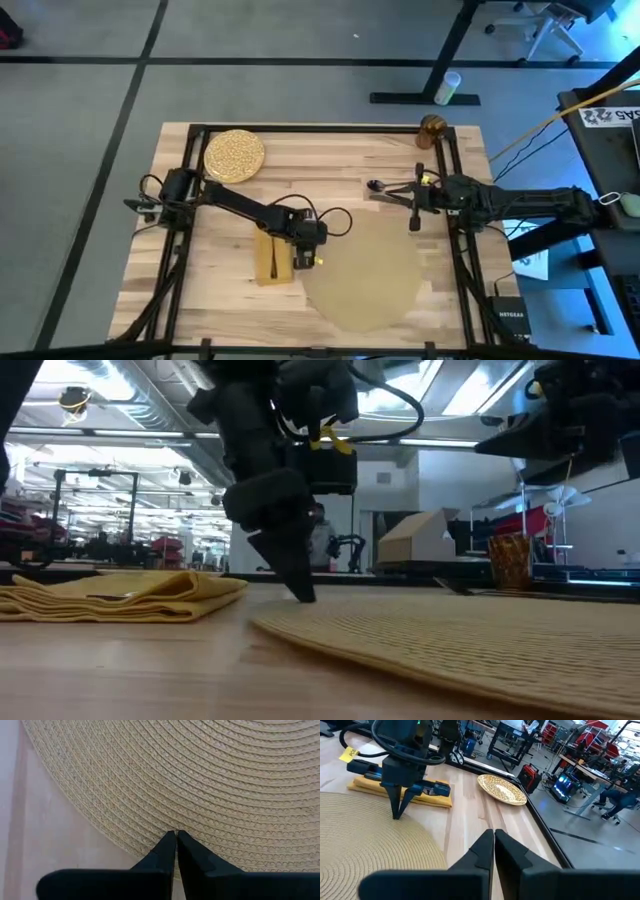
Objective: Set table place
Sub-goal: Move the yellow placemat to the right of the yellow table napkin, then put the black table knife on the right of the yellow placemat
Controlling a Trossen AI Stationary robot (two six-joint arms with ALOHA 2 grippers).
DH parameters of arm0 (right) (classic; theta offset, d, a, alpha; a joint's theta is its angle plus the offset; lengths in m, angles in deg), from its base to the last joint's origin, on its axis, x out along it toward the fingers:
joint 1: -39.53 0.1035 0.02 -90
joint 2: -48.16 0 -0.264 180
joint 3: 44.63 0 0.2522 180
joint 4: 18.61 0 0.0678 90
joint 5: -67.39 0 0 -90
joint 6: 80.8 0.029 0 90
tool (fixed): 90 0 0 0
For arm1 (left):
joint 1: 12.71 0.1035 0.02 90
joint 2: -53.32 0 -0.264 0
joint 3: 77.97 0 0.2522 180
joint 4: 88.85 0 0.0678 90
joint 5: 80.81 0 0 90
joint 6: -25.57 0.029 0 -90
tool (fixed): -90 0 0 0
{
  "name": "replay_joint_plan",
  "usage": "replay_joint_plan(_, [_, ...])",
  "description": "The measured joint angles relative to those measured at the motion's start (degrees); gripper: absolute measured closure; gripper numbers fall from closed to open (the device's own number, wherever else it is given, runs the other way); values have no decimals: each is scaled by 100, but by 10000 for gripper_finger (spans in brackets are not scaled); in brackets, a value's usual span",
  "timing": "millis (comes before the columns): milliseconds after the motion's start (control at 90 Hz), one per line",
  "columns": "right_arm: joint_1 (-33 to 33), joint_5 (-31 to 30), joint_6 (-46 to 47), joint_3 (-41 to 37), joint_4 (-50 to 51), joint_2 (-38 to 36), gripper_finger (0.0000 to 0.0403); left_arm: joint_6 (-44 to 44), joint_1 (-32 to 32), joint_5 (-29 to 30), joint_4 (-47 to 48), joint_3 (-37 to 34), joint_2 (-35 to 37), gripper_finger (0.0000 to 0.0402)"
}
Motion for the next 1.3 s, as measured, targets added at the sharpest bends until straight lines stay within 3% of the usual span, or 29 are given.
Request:
replay_joint_plan(611, [0, 46, 0, 0, 68, 0, 403, 262, 278, 427, 764, -8, 77, 400])
replay_joint_plan(1033, [0, 48, -81, 0, 123, 0, 403, 69, 474, 585, 898, -559, 782, 400])
replay_joint_plan(1300, [0, 48, -11, 99, 221, 44, 394, 83, 239, 635, 570, -557, 1490, 400])
